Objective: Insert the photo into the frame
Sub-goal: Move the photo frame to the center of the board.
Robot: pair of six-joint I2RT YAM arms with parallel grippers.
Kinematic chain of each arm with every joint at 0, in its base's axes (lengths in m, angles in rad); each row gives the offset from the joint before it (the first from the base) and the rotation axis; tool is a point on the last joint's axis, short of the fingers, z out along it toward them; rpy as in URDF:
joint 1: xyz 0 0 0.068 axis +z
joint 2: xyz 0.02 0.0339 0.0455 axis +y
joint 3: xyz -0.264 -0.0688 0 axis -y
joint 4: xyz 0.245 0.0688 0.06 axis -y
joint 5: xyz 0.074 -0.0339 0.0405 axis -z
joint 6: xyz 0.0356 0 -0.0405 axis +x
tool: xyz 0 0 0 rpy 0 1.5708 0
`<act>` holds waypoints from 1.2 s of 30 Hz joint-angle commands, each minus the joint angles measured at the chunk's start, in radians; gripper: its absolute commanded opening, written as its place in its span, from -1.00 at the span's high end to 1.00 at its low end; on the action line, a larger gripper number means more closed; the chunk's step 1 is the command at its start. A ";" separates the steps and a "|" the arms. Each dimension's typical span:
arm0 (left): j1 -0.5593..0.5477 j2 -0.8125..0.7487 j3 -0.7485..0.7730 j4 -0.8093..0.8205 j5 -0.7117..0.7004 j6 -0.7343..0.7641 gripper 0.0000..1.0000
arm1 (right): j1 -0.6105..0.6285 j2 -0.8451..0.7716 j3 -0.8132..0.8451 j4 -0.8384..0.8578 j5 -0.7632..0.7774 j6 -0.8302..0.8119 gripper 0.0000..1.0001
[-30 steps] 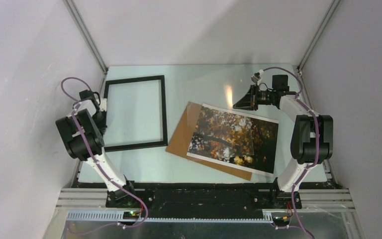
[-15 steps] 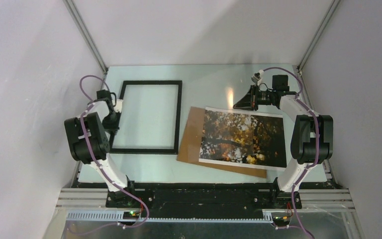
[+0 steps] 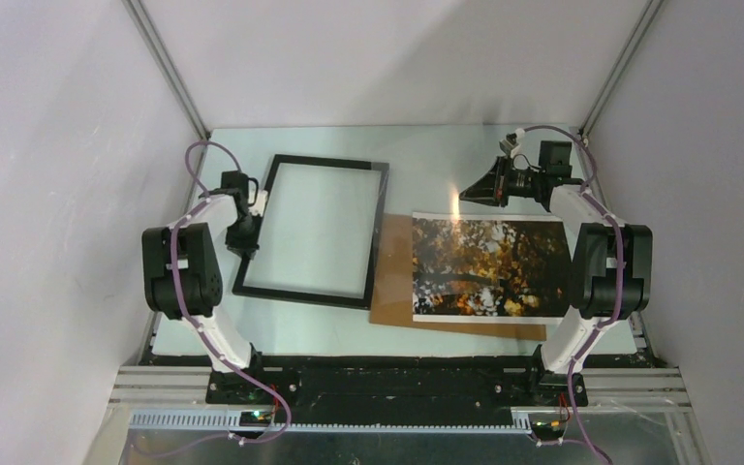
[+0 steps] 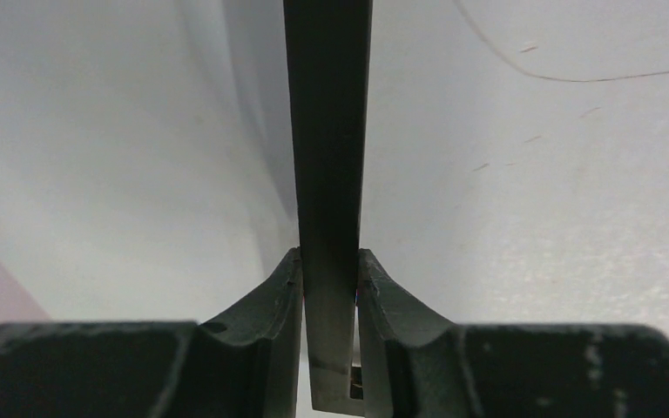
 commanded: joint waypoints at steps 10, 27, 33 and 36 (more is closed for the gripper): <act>-0.145 0.015 0.042 -0.026 0.224 -0.265 1.00 | -0.009 0.065 0.028 0.368 -0.012 0.309 1.00; -0.223 0.010 -0.012 0.016 0.470 -0.370 1.00 | -0.020 0.069 0.104 0.487 0.034 0.497 1.00; -0.223 -0.054 -0.076 0.055 0.600 -0.400 0.91 | 0.032 0.129 0.074 0.779 0.064 0.700 1.00; -0.222 -0.084 -0.109 0.079 0.625 -0.402 0.85 | 0.042 0.153 0.071 0.812 0.077 0.729 1.00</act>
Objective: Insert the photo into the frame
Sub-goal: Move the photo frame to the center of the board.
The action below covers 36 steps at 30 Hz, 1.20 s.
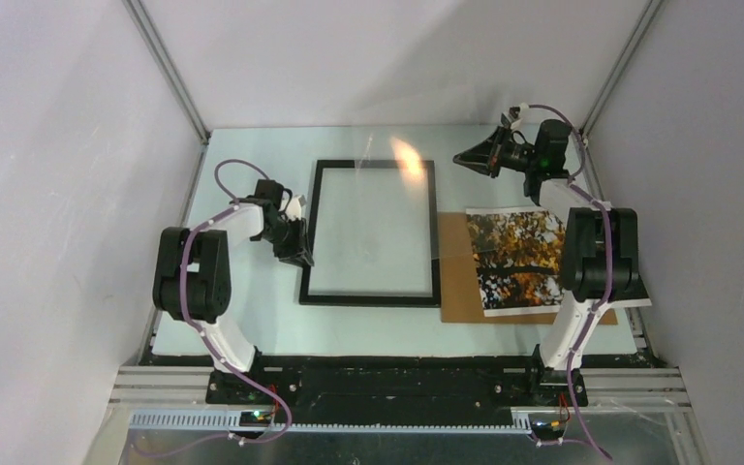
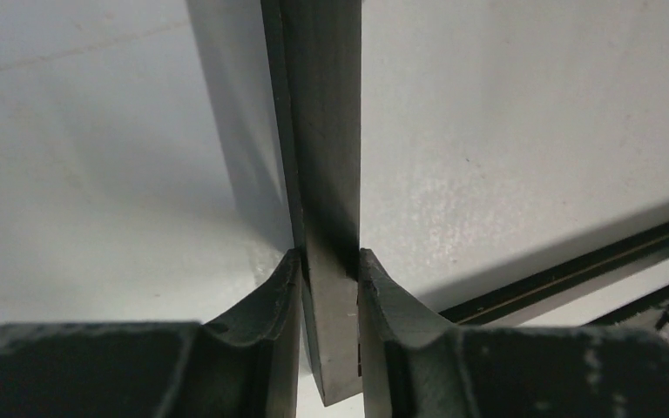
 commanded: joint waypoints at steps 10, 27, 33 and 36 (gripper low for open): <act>-0.016 -0.102 -0.051 0.046 0.065 -0.010 0.34 | 0.050 0.047 -0.013 0.195 0.011 0.135 1.00; -0.068 -0.182 0.051 0.043 -0.104 0.049 -0.79 | -0.112 -0.110 -0.076 -0.011 -0.033 -0.044 1.00; -0.178 -0.226 0.161 0.043 -0.139 0.031 -0.81 | -0.228 -0.184 -0.103 -0.182 -0.035 -0.211 1.00; -0.262 -0.182 0.236 0.043 -0.147 -0.023 -0.80 | -0.280 -0.219 -0.124 -0.258 -0.029 -0.269 1.00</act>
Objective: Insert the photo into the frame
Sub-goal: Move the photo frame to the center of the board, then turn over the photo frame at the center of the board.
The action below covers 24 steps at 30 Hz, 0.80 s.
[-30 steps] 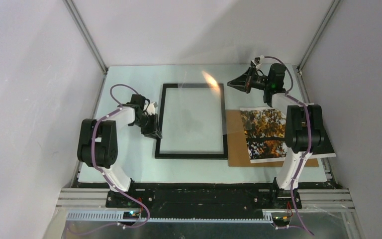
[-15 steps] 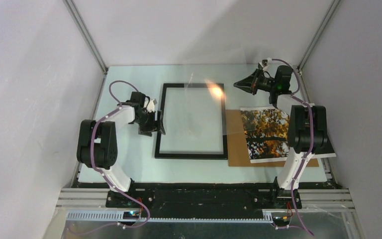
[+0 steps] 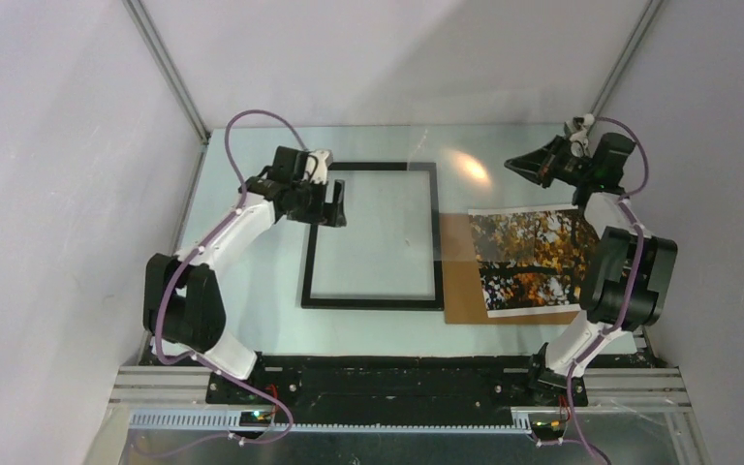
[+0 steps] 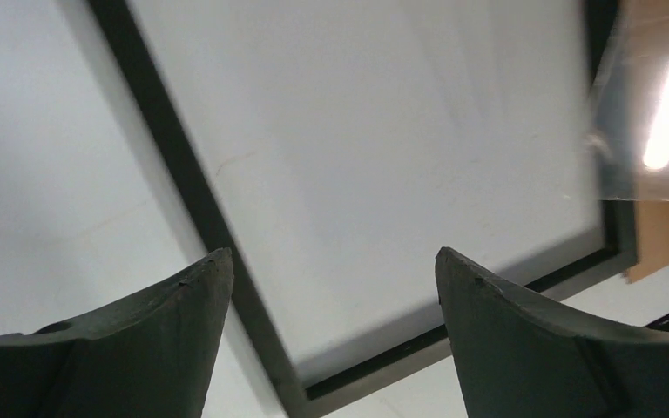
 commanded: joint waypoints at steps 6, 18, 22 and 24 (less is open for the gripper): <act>-0.243 0.166 0.320 0.019 -0.035 -0.180 -0.79 | -0.182 -0.137 -0.060 -0.216 -0.005 -0.223 1.00; -0.450 0.574 0.750 -0.031 -0.052 -0.367 -0.74 | -0.422 -0.120 -0.033 -0.696 -0.069 -0.655 1.00; -0.460 0.664 0.827 -0.042 -0.095 -0.370 -0.72 | -0.483 -0.067 0.042 -0.928 -0.061 -0.878 1.00; -0.467 0.709 0.844 -0.043 -0.122 -0.371 -0.71 | -0.507 -0.041 0.059 -0.995 -0.061 -0.952 1.00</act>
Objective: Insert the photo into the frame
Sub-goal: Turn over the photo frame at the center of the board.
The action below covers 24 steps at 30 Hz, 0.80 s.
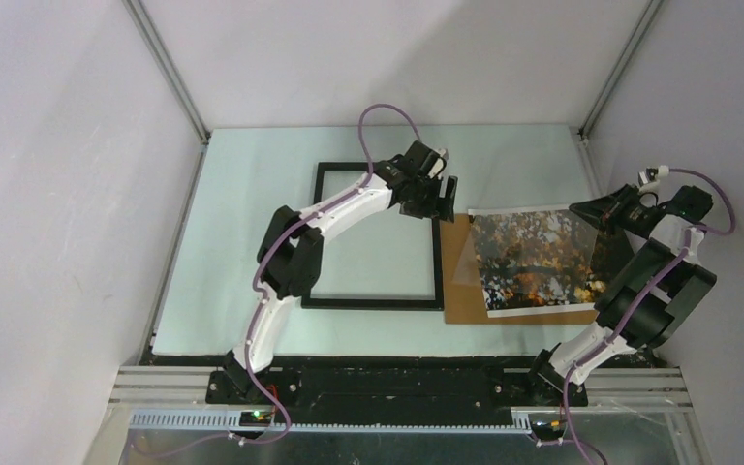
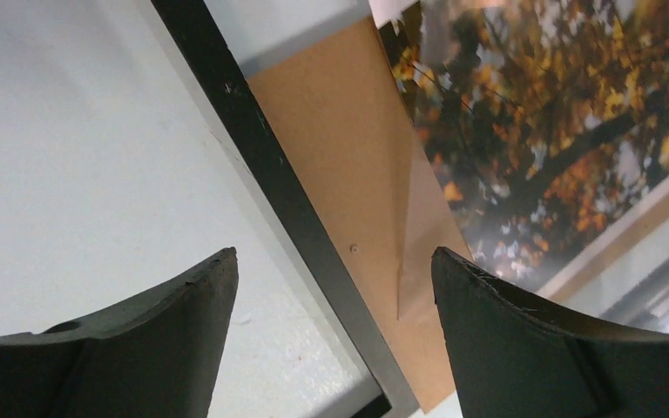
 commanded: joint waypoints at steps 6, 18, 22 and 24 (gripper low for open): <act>-0.020 0.122 0.106 -0.026 -0.128 -0.026 -0.62 | -0.087 0.110 0.094 -0.342 -0.031 -0.364 1.00; -0.048 0.195 0.134 -0.029 -0.161 -0.009 -0.29 | -0.088 0.164 0.094 -0.385 -0.025 -0.433 1.00; -0.057 0.210 0.139 -0.030 -0.192 -0.007 -0.12 | -0.087 0.180 0.094 -0.383 -0.019 -0.440 1.00; -0.064 0.218 0.142 -0.028 -0.200 -0.005 -0.04 | -0.085 0.192 0.094 -0.385 -0.019 -0.445 1.00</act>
